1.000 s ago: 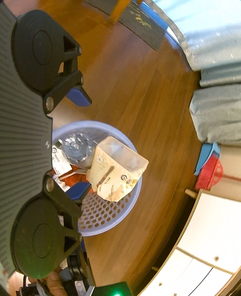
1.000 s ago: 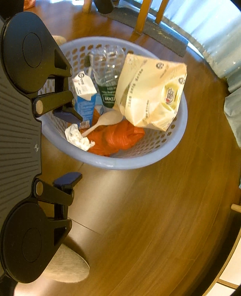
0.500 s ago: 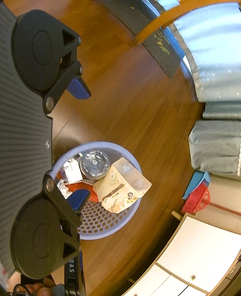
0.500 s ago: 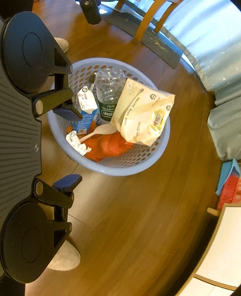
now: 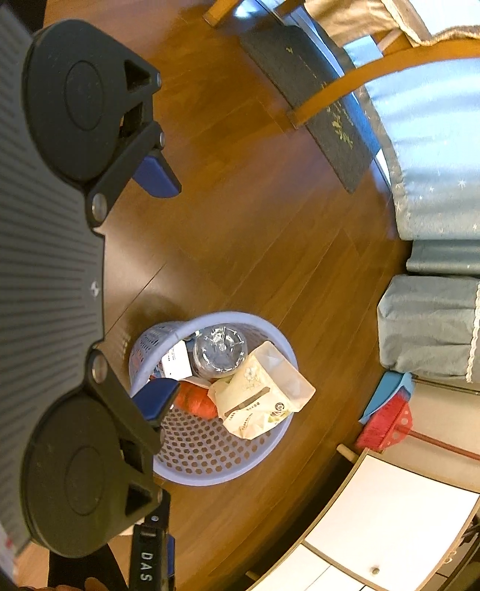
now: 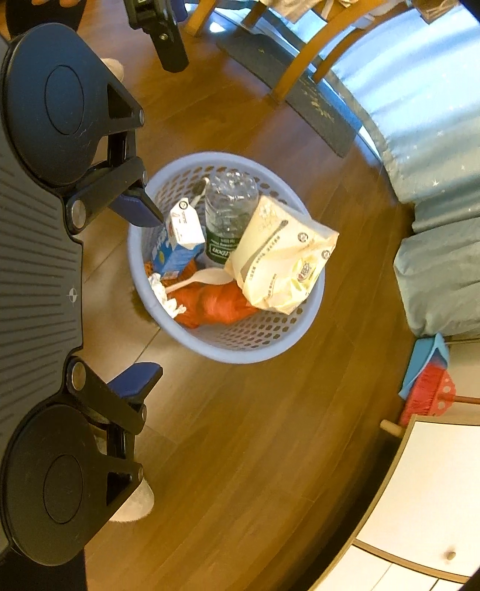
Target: Collect trash
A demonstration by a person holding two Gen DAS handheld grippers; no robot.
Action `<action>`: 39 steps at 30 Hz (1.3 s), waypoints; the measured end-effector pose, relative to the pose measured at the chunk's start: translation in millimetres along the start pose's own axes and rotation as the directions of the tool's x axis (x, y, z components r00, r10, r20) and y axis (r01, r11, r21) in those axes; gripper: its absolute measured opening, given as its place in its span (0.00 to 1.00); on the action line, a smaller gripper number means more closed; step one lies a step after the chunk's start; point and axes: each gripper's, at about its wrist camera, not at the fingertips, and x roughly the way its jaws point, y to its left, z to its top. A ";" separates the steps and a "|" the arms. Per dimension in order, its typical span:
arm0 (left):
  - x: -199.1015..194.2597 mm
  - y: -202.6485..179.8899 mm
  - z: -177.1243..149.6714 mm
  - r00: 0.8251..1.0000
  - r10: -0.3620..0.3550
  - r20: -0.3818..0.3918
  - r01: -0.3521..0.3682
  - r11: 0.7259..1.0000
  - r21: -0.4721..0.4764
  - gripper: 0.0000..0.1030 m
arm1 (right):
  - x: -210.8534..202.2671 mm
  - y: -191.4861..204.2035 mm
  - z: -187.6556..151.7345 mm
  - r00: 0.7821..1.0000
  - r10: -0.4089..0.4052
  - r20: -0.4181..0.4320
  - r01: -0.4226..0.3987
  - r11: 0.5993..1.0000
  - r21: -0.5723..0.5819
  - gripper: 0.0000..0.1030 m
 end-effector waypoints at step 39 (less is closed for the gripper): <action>4.2 -37.9 -45.5 0.995 -0.013 -0.095 0.023 0.995 0.101 0.99 | -3.2 12.6 -49.4 0.999 -0.048 -0.022 0.045 0.989 -0.144 0.76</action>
